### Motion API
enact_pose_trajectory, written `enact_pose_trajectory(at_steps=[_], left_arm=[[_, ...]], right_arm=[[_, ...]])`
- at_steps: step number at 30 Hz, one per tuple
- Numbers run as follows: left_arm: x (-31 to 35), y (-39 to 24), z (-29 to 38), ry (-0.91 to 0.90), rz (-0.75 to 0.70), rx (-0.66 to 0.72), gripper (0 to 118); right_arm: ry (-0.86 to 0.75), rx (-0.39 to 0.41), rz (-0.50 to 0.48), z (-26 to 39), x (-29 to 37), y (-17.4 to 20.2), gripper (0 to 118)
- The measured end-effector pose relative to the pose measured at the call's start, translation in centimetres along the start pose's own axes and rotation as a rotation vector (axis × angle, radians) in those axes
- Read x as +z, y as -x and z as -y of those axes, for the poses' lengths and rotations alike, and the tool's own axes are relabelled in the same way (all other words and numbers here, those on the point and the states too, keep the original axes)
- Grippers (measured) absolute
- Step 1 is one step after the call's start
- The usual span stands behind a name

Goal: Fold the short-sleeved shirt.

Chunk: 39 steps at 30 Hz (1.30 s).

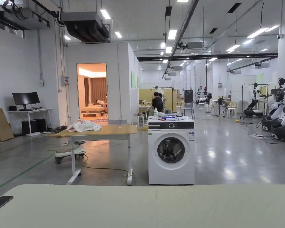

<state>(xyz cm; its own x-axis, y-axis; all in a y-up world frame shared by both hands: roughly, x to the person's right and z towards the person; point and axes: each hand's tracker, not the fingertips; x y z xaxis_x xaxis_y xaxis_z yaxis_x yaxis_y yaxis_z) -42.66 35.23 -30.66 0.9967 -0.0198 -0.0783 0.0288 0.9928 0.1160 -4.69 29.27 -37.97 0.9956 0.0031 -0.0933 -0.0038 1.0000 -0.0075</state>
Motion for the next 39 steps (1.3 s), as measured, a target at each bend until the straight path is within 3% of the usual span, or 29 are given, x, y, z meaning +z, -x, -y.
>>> enact_pose_trajectory(at_steps=[22,28,30,32,36,37,39], left_arm=[[-0.4,0.3,0.3,0.031,-0.020,-0.008,0],[-1.1,-0.1,0.2,0.050,-0.031,-0.081,0],[-1.6,-0.5,0.0,0.048,-0.029,-0.169,0],[-2.1,-2.0,0.3,0.053,-0.029,-0.399,0],[-2.6,-6.0,5.7,0.086,0.031,-1.169,0],[-2.3,-6.0,7.6,0.101,0.113,-1.348,0],[-1.8,-5.6,10.9,0.123,0.331,-1.578,0]], right_arm=[[-0.002,0.018,-0.001,-0.1,0.2,0.1,0],[-0.004,0.091,0.009,-0.6,0.1,0.4,0],[-0.010,0.209,0.010,-0.9,-0.2,0.7,0],[-0.015,0.429,0.017,-0.9,-0.5,1.2,0],[-0.035,1.128,0.047,1.6,-0.8,3.5,0],[-0.047,1.294,0.018,3.0,-0.8,3.5,0],[-0.048,1.546,-0.115,5.2,-0.4,2.5,0]])
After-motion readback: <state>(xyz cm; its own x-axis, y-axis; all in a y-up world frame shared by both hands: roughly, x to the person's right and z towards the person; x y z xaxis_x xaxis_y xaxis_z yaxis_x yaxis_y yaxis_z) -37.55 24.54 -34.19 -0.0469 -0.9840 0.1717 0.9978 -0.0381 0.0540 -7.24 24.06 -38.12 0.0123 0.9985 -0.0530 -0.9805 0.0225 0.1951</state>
